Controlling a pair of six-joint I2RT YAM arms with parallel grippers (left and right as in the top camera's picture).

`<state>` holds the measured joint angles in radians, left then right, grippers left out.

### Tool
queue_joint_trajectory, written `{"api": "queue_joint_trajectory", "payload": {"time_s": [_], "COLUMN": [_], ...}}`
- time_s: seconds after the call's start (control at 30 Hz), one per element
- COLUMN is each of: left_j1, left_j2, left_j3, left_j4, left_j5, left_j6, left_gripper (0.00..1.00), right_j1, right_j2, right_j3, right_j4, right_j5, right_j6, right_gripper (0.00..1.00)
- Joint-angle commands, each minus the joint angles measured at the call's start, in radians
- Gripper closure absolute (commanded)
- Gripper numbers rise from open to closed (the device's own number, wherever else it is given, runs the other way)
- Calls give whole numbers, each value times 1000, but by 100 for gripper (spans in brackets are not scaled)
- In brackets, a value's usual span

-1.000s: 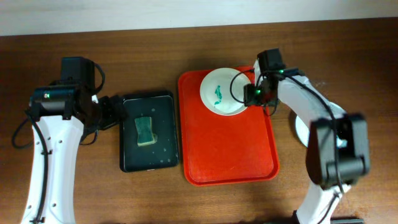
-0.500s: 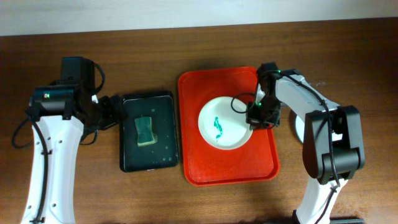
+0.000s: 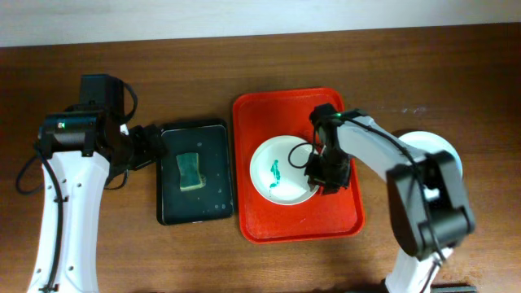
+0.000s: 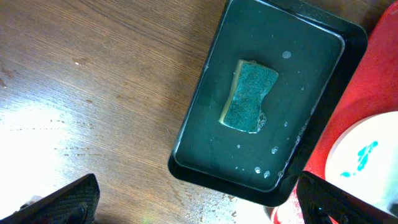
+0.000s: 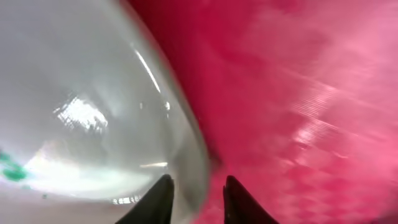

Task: Clean dirty plates on tray and stack at the side
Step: 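Move the right gripper to the white plate on the red tray and grasp its rim, then grasp the sponge in the black tray with the left gripper and lift it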

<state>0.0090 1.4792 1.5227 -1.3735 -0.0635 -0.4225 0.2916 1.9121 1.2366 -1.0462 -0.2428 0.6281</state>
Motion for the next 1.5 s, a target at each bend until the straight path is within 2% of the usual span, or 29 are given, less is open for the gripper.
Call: {"api": "queue_joint_trajectory", "payload": {"time_s": [0.0, 0.1, 0.17, 0.47, 0.57, 0.67, 0.73, 0.8, 0.83, 0.9, 0.93, 0.97, 1.07, 1.17, 1.27, 1.37, 1.47], "left_j1": [3, 3, 3, 3, -5, -42, -81, -119, -132, -138, -138, -138, -138, -140, -140, -140, -140], "left_j2": [-8, -8, -8, -8, -3, 5, 17, 35, 48, 77, 100, 115, 171, 255, 322, 367, 363], "left_j3": [11, 11, 11, 11, -5, -62, -131, -222, -272, -365, -415, -438, -495, -533, -538, -538, -511], "left_j4": [-1, -1, -1, 90, 90, 108, 171, 248, 293, 397, 453, 480, 546, 629, 692, 701, 629], "left_j5": [-11, -11, -11, 1, 72, 94, 86, 42, 12, -4, -1, 6, 83, 92, 92, 98, 97], "left_j6": [9, 9, 9, -14, -13, 15, 77, 92, 92, 92, 92, 92, 92, 115, 126, 126, 126], "left_gripper": [1, 1, 0, 1, 0, 0, 0, 8, 16, 16, 25, 32, 41, 57, 64, 100, 100], "right_j1": [-18, -18, -18, -18, -18, -18, -18, -18, -18, -18, -18, -18, -18, -18, -18, -18, -18], "right_j2": [-215, -356, -408, -461, -461, -461, -461, -461, -461, -461, -461, -461, -461, -461, -461, -461, -461], "right_j3": [12, 13, 13, 13, 13, 13, 13, 13, 13, 13, 13, 13, 13, 13, 13, 13, 13], "right_j4": [2, 11, 18, 26, 26, 30, 35, 37, 36, 32, 29, 29, 30, 30, 30, 27, 24], "right_j5": [66, 111, 147, 161, 161, 161, 161, 161, 161, 161, 161, 161, 161, 161, 161, 161, 161], "right_j6": [-193, -362, -396, -387, -385, -385, -385, -385, -385, -385, -385, -385, -385, -385, -385, -385, -385], "right_gripper": [66, 66, 66, 65, 65, 65, 63, 62, 61, 62, 61, 61, 61, 61, 61, 61, 61]}}
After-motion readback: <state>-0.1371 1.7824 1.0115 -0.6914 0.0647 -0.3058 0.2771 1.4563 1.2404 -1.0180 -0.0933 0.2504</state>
